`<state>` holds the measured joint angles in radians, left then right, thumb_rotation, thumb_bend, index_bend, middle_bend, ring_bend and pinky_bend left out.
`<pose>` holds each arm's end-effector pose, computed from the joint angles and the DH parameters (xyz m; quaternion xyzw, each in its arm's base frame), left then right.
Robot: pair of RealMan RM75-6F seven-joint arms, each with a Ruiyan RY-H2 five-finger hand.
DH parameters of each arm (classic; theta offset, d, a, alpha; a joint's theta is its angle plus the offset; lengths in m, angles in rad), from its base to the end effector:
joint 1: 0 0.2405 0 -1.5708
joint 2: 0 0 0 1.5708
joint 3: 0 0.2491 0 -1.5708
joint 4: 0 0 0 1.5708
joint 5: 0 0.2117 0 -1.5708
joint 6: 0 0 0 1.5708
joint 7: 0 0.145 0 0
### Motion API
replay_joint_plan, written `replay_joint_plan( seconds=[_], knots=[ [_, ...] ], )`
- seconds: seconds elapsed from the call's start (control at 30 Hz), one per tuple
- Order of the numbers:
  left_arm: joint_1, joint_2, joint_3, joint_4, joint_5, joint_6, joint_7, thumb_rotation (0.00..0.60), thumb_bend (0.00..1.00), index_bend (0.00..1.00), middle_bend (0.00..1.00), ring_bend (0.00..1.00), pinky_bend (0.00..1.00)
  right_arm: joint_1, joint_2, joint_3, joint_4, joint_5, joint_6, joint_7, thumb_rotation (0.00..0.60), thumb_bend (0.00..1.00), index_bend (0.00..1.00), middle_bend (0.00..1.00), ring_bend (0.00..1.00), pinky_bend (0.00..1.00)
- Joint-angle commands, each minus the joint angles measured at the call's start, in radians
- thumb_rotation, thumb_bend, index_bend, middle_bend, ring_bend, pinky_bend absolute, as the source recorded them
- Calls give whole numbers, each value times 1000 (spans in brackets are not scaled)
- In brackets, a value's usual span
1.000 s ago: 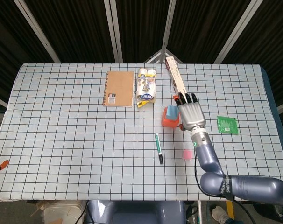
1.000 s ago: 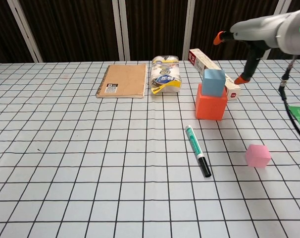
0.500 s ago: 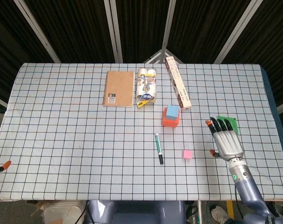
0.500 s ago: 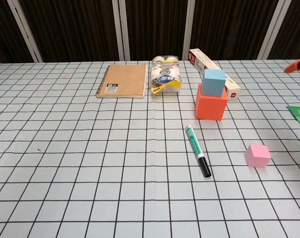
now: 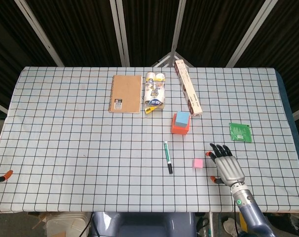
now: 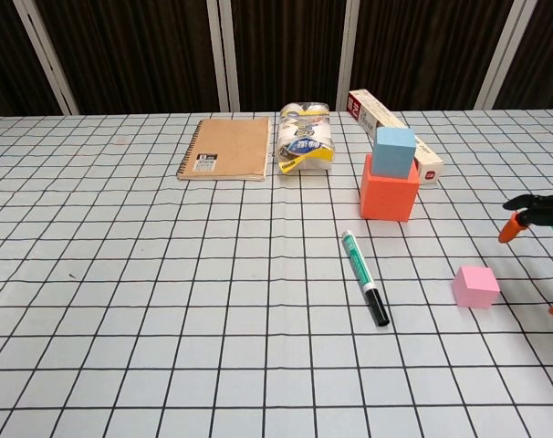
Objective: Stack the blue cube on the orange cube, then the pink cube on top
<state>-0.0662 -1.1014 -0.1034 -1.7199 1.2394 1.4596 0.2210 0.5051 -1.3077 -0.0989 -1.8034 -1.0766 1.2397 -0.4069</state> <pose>-0.3202 0.1811 0.1654 -0.5359 -0.4134 -0.3002 0.6721 -0.2313 -0.2351 0.0383 0.7046 -0.4448 0.2754 0.4794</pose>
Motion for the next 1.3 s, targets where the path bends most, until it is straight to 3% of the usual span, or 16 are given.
replay_joint_plan(
  seconds=[0.03, 0.53, 1.3],
  knots=[
    [0, 2, -2, 1, -3, -1, -4, 600, 128, 79, 0, 0, 0, -1, -36, 30, 11, 25, -14, -13, 600, 288, 295, 0, 0, 0],
    [-5, 2, -5, 3, -17, -12, -1, 600, 129, 79, 0, 0, 0, -5, -134, 118, 55, 105, -56, -22, 600, 288, 316, 0, 0, 0],
    [-9, -5, -5, 2, -25, -11, 18, 600, 129, 79, 0, 0, 0, -10, -165, 150, 124, 103, -119, 2, 600, 305, 432, 0, 0, 0]
  ],
)
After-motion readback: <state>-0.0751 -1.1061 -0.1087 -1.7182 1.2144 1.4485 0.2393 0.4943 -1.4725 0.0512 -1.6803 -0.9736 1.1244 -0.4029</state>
